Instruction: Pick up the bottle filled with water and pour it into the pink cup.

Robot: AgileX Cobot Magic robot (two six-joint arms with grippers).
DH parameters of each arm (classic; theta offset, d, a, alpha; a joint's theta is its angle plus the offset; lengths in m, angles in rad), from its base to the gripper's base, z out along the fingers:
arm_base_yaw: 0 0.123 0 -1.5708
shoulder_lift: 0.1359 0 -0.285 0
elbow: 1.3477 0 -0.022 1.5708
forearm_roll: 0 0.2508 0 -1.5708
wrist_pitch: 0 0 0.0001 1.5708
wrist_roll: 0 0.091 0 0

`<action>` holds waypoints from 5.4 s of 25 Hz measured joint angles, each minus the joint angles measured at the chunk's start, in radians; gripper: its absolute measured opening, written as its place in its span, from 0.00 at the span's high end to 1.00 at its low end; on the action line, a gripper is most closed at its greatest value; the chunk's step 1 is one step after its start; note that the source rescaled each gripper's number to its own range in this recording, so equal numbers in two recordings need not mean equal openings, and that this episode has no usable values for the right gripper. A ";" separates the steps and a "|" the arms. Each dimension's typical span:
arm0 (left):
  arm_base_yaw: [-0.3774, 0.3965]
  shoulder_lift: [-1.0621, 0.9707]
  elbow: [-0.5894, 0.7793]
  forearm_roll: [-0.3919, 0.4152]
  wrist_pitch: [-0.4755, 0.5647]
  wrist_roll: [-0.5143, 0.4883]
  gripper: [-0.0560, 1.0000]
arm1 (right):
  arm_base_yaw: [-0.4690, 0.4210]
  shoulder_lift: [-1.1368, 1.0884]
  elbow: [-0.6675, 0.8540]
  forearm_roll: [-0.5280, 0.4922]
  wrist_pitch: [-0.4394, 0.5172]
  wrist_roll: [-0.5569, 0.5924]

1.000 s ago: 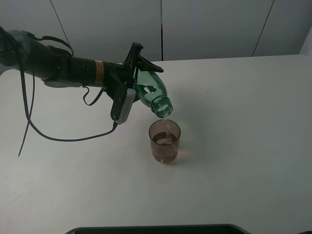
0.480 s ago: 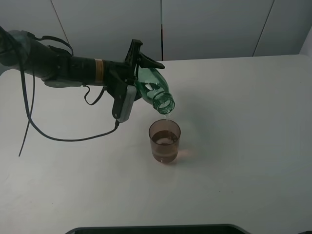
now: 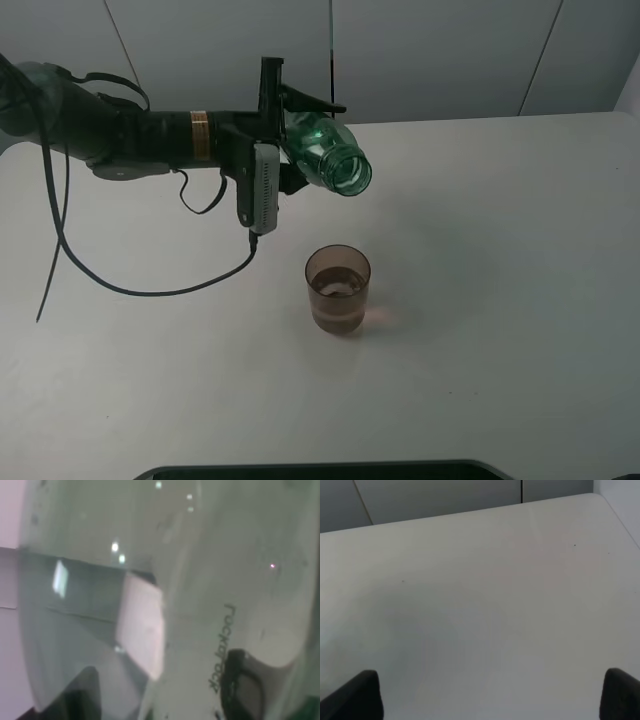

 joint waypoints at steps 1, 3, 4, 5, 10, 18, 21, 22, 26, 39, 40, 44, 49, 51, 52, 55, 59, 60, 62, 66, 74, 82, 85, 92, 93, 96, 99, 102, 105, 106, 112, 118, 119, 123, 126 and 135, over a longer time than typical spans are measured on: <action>0.000 0.000 0.000 -0.019 -0.032 -0.026 0.94 | 0.000 0.000 0.000 0.000 0.000 0.000; 0.000 -0.002 0.000 -0.063 -0.082 -0.073 0.94 | 0.000 0.000 0.000 0.000 0.000 0.000; 0.000 -0.002 0.000 -0.093 -0.097 -0.101 0.94 | 0.000 0.000 0.000 0.000 0.000 0.000; 0.000 -0.002 0.000 -0.124 -0.104 -0.132 0.94 | 0.000 0.000 0.000 0.000 0.000 0.000; 0.000 -0.002 0.000 -0.311 -0.107 -0.335 0.94 | 0.000 0.000 0.000 0.000 0.000 0.000; 0.003 -0.002 0.000 -0.650 -0.107 -0.642 0.94 | 0.000 0.000 0.000 0.000 0.000 0.000; 0.014 -0.002 0.000 -0.722 -0.107 -0.679 0.94 | 0.000 0.000 0.000 0.000 0.000 0.000; 0.018 -0.002 0.000 -0.748 -0.107 -0.683 0.94 | 0.000 0.000 0.000 0.000 0.000 0.000; 0.034 -0.002 0.000 -0.842 -0.107 -0.685 0.94 | 0.000 0.000 0.000 0.000 0.000 0.000; 0.150 0.166 0.000 -0.941 -0.100 -0.685 0.94 | 0.000 0.000 0.000 0.000 0.000 0.000; 0.161 0.171 0.000 -0.944 -0.100 -0.685 0.94 | 0.000 0.000 0.000 0.000 0.000 0.000; 0.196 0.201 -0.002 -0.960 -0.104 -0.683 0.95 | 0.000 0.000 0.000 0.000 0.000 0.000; 0.203 0.266 -0.050 -0.962 -0.104 -0.689 0.95 | 0.000 0.000 0.000 0.000 0.000 0.000; 0.203 0.292 -0.076 -0.957 -0.104 -0.691 0.95 | 0.000 0.000 0.000 0.000 0.000 0.000; 0.203 0.303 -0.085 -0.953 -0.104 -0.693 0.95 | 0.000 0.000 0.000 0.000 0.000 0.000; 0.203 0.332 -0.104 -0.952 -0.104 -0.693 0.95 | 0.000 0.000 0.000 0.000 0.000 0.000; 0.203 0.345 -0.108 -0.944 -0.104 -0.694 0.95 | 0.000 0.000 0.000 0.000 0.000 0.000; 0.203 0.345 -0.108 -0.940 -0.104 -0.694 0.95 | 0.000 0.000 0.000 0.000 0.000 0.000; 0.203 0.345 -0.108 -0.938 -0.104 -0.695 0.95 | 0.000 0.000 0.000 0.000 0.000 0.000; 0.203 0.345 -0.108 -0.934 -0.104 -0.695 0.95 | 0.000 0.000 0.000 0.000 0.000 0.000; 0.203 0.345 -0.110 -0.874 -0.106 -0.696 0.95 | 0.000 0.000 0.000 0.000 0.000 0.000; 0.203 0.345 -0.116 -0.871 -0.152 -0.700 0.11 | 0.000 0.000 0.000 0.000 0.000 0.000; 0.203 0.345 -0.116 -0.871 -0.152 -0.712 0.08 | 0.000 0.000 0.000 0.000 0.000 0.000; 0.203 0.270 -0.116 -0.860 -0.152 -0.717 0.05 | 0.000 0.000 0.000 0.000 0.000 0.000; 0.203 0.254 -0.116 -0.858 -0.152 -0.719 0.05 | 0.000 0.000 0.000 0.000 0.000 0.000; 0.203 0.207 -0.116 -0.856 -0.152 -0.738 0.05 | 0.000 0.000 0.000 0.000 0.000 0.000; 0.203 0.162 -0.116 -0.855 -0.152 -0.767 0.05 | 0.000 0.000 0.000 0.000 0.000 0.000; 0.203 0.118 -0.116 -0.855 -0.143 -0.791 0.05 | 0.000 0.000 0.000 0.000 0.000 0.000; 0.203 0.064 -0.116 -0.853 -0.123 -0.799 0.05 | 0.000 0.000 0.000 0.000 0.000 0.000; 0.203 0.049 -0.116 -0.853 -0.114 -0.799 0.05 | 0.000 0.000 0.000 0.000 0.000 0.000; 0.204 -0.069 -0.121 -0.855 0.056 -0.861 0.05 | 0.000 0.000 0.000 0.000 0.000 0.000; 0.244 -0.222 -0.239 -0.882 0.617 -0.970 0.05 | 0.000 0.000 0.000 0.000 0.000 0.000; 0.252 -0.236 -0.269 -0.884 0.705 -0.972 0.05 | 0.000 0.000 0.000 0.000 0.000 0.000; 0.297 -0.259 -0.421 -0.884 1.118 -0.974 0.05 | 0.000 0.000 0.000 0.000 0.000 0.000; 0.334 -0.259 -0.512 -0.886 1.391 -0.952 0.05 | 0.000 0.000 0.000 0.000 0.000 0.000; 0.472 -0.261 -0.692 -1.112 2.036 -0.723 0.05 | 0.000 0.000 0.000 0.000 0.000 0.000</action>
